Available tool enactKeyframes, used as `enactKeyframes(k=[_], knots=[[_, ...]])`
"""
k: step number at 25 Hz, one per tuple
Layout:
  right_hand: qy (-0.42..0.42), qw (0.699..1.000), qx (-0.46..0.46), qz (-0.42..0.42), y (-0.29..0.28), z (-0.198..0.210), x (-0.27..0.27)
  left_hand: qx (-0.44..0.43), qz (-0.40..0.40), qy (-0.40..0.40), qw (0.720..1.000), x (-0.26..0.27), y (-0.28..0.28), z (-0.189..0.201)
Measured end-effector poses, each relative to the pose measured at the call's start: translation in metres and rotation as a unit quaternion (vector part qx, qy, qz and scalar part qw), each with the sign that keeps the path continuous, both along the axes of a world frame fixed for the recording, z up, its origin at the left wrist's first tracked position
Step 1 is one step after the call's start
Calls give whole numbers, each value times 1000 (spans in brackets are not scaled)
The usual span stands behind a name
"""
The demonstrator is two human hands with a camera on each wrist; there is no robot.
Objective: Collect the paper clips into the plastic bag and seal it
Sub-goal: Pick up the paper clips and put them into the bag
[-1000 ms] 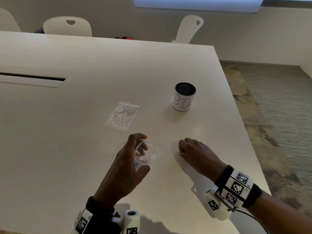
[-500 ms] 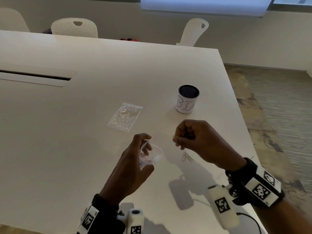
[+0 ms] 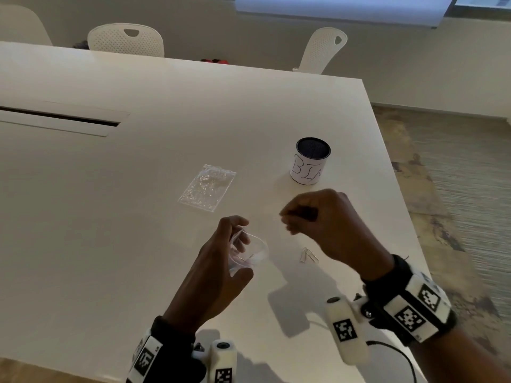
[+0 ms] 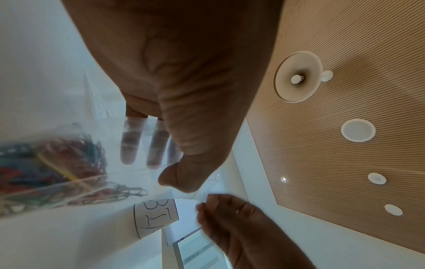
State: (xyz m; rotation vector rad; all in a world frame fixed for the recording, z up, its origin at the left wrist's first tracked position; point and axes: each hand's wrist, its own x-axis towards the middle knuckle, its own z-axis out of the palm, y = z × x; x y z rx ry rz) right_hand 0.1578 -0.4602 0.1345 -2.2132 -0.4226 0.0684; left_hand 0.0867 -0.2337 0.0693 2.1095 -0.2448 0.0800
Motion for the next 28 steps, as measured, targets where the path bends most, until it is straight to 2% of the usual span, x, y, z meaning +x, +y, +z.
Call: enactKeyframes(k=[2, 5, 9, 12, 18, 24, 28], knots=[[29, 993, -100, -57, -20, -20, 7, -4, 2, 1, 1000, 0, 1, -1], [85, 961, -240, -107, -29, -50, 1, -5, 0, 1, 1000, 1, 1, -2], [74, 935, -319, -138, -8, -72, -12, -10, -4, -1, 1000, 1, 0, -3], [61, 937, -310, -147, 2, -80, -14, -9, -9, -4, 1000, 1, 0, -2], [99, 953, -250, -142, 4, -82, -13, -3, -7, -9, 1000, -1, 4, -2], [175, 955, -213, -113, 0, -78, -6, 0, -12, -2, 1000, -1, 5, 0], [178, 949, -246, -82, -2, -77, -5, -2, -15, -2, 1000, 0, 5, -1]])
